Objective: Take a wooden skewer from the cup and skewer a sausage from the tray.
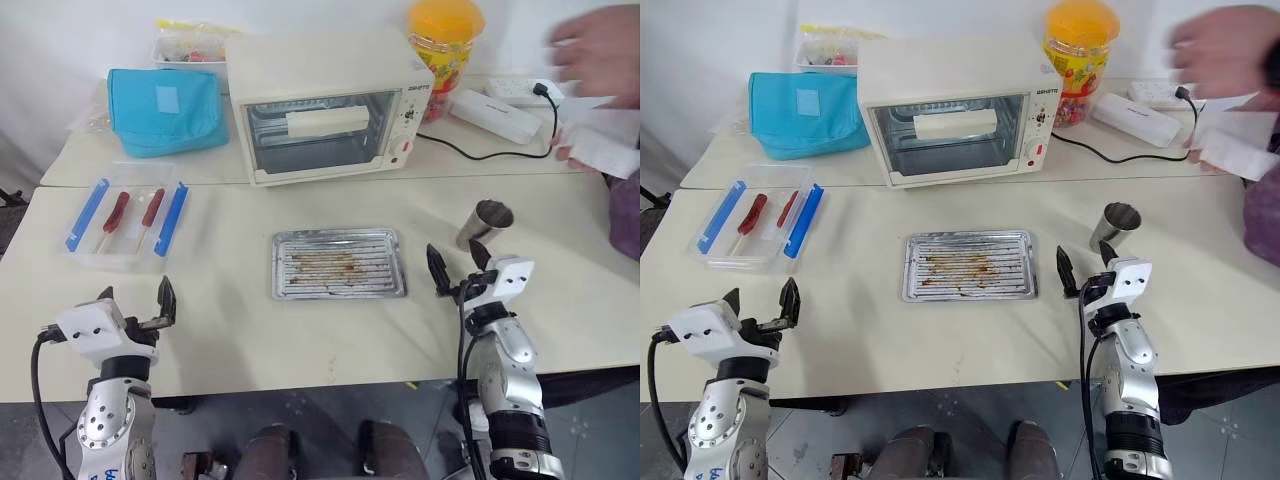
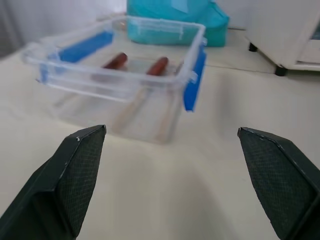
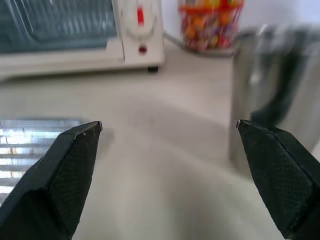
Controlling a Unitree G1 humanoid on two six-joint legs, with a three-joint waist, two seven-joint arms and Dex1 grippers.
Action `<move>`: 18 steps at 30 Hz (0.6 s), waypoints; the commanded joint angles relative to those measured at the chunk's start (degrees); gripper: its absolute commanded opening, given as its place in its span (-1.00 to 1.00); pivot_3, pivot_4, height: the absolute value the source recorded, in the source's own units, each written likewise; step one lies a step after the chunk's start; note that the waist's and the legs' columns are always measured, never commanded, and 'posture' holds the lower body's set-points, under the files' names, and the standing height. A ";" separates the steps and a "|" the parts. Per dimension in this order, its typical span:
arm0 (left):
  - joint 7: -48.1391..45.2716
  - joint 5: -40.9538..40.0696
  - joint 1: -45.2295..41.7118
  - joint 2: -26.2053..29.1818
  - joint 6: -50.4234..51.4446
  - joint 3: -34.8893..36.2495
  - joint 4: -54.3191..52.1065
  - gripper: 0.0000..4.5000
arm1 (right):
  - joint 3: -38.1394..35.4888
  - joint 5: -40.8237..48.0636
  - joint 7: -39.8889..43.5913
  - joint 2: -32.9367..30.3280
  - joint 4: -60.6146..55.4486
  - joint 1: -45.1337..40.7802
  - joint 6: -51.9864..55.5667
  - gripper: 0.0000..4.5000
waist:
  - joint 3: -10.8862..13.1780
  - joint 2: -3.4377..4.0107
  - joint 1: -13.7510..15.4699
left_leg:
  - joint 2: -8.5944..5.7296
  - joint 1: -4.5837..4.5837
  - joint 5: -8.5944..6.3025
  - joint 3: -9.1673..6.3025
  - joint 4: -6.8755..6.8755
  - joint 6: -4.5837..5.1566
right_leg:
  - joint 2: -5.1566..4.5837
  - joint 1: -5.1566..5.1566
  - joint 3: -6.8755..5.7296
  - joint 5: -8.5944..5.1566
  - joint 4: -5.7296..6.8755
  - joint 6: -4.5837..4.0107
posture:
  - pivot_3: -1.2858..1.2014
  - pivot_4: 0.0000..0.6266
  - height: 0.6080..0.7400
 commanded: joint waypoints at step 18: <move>0.63 0.64 -1.77 -1.22 -3.69 0.27 0.92 0.99 | 0.21 2.80 3.38 -3.47 -1.93 -3.48 3.38 1.00 | 0.00 0.00 0.01 | 0.02 -0.02 0.00 0.00 -0.01 0.00 | 0.01 -0.02 -0.03 0.00 0.00 0.00 | 0.03 -0.52 1.00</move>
